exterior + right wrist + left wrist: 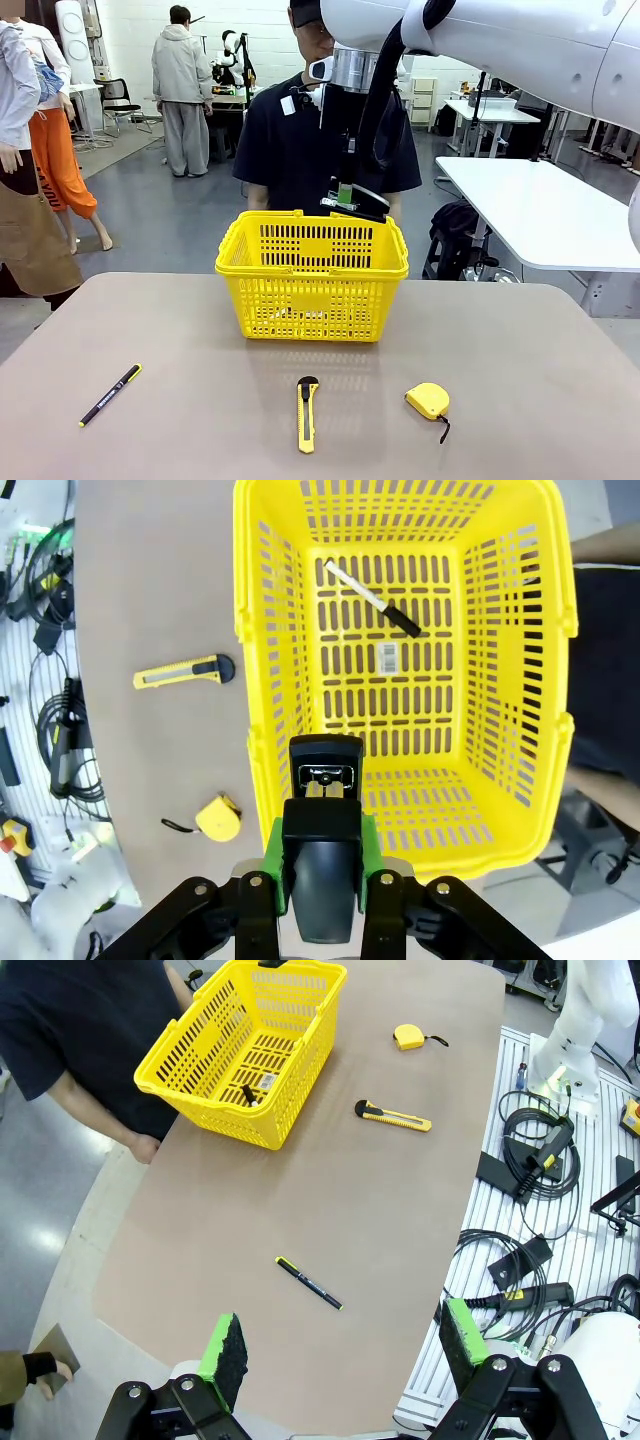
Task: Place the items the person wants into the basket.
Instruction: Pick up the item the person points to and place it in the Market Basket.
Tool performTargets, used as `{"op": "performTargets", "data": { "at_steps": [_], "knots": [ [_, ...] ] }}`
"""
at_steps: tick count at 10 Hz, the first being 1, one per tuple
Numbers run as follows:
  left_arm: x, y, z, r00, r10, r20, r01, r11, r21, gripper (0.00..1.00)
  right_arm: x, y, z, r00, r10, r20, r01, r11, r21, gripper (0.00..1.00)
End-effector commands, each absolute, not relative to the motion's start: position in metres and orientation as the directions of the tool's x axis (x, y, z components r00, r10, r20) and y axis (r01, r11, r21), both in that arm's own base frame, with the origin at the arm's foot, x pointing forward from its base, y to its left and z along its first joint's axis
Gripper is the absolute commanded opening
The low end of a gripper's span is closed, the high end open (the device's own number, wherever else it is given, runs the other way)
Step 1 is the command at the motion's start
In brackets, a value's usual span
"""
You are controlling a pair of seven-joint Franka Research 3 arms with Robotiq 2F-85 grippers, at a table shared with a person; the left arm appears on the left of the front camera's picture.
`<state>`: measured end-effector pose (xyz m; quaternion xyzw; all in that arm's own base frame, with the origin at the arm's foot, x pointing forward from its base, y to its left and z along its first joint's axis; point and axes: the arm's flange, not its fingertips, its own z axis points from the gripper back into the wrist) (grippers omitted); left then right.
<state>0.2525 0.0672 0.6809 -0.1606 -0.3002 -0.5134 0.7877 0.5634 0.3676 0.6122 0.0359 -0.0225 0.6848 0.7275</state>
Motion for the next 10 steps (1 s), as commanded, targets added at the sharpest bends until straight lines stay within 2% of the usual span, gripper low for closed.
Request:
{"op": "performTargets", "data": {
  "at_steps": [1,4,7,10],
  "knots": [
    [0.252,0.067,0.681,0.286,-0.71,0.643,0.908,0.416,0.055,1.0,0.571,0.356,0.598,0.018,0.992,0.126,-1.0,0.016,0.02,0.32],
    [0.252,0.067,0.681,0.286,-0.71,0.643,0.908,0.416,0.055,1.0,0.596,0.366,0.563,-0.085,0.989,0.12,-0.996,-0.085,-0.002,0.32],
    [0.252,0.067,0.681,0.286,-0.71,0.643,0.908,0.416,0.055,1.0,0.624,0.382,0.542,-0.182,0.975,0.127,-0.979,-0.192,0.069,0.32],
    [0.252,0.067,0.681,0.286,-0.71,0.643,0.908,0.416,0.055,1.0,0.637,0.398,0.523,-0.181,0.978,0.101,-0.97,-0.194,0.146,0.32]
  ]
}}
